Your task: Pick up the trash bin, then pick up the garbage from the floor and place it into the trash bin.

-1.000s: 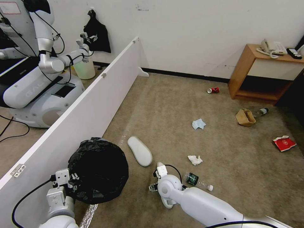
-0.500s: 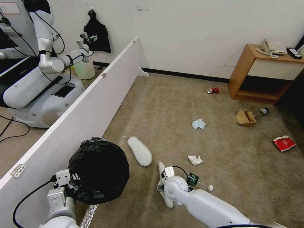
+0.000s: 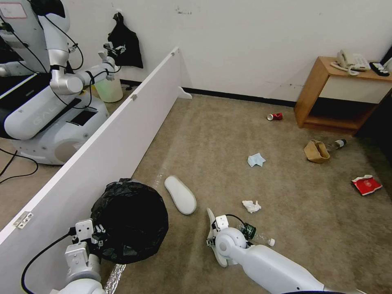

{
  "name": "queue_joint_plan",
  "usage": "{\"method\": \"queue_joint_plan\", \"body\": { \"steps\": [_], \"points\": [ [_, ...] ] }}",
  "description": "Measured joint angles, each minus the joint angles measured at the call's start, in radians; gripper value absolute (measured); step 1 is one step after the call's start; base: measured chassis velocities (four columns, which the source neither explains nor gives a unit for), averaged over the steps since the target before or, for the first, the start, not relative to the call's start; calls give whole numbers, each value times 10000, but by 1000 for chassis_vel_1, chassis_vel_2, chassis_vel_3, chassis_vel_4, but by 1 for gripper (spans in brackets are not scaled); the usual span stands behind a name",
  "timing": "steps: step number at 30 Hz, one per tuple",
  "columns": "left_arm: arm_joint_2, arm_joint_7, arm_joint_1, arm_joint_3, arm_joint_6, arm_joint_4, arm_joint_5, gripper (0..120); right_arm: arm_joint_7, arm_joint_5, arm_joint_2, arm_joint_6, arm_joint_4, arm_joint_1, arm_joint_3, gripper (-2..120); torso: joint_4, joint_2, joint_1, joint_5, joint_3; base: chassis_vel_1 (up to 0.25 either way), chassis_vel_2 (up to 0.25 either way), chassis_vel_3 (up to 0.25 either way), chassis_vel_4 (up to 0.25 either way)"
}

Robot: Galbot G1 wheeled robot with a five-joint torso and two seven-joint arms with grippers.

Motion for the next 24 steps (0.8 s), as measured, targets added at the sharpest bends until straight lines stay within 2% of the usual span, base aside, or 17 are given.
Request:
{"method": "queue_joint_plan", "body": {
  "steps": [7, 10, 12, 14, 16, 19, 21, 24],
  "points": [
    [-47, 7, -31, -10, -33, 85, 39, 1, -293, -583, -22, 161, -34, 133, -97, 98, 0, 0, 0, 0, 0, 0, 0, 0, 0],
    [-31, 10, -73, -9, -36, 121, 40, 1, -312, -668, -18, 208, -29, 153, -128, 92, -1, 0, 0, 0, 0, 0, 0, 0, 0],
    [-23, 10, -113, 6, -37, 153, 39, 1, -324, -700, -17, 268, -23, 155, -139, 80, -1, 0, 0, 0, 0, 0, 0, 0, 0],
    [-23, 10, -127, 21, -37, 165, 40, 1, -341, -706, -28, 297, -21, 156, -139, 77, 0, 0, 0, 1, 0, 0, 0, 0, 0],
    [-28, 12, -146, 44, -37, 195, 47, 1, -359, -708, -89, 325, -3, 149, -133, 65, 0, 0, 0, 2, 0, 0, 0, 0, 0],
    [-37, 12, -152, 55, -38, 210, 56, 1, -365, -702, -122, 340, 11, 134, -116, 61, 0, 0, 0, 2, 0, 0, 0, 0, 0],
    [-62, 22, -154, 84, -55, 246, 99, 1, -405, -689, -192, 373, 21, 62, -63, 48, 0, 0, 0, 2, 0, 0, 0, 0, 0],
    [-81, 30, -154, 104, -67, 256, 131, 1, -446, -692, -218, 400, 20, -5, -17, 39, 0, 0, 0, 2, 0, 0, 0, 0, 0]
  ]
}}
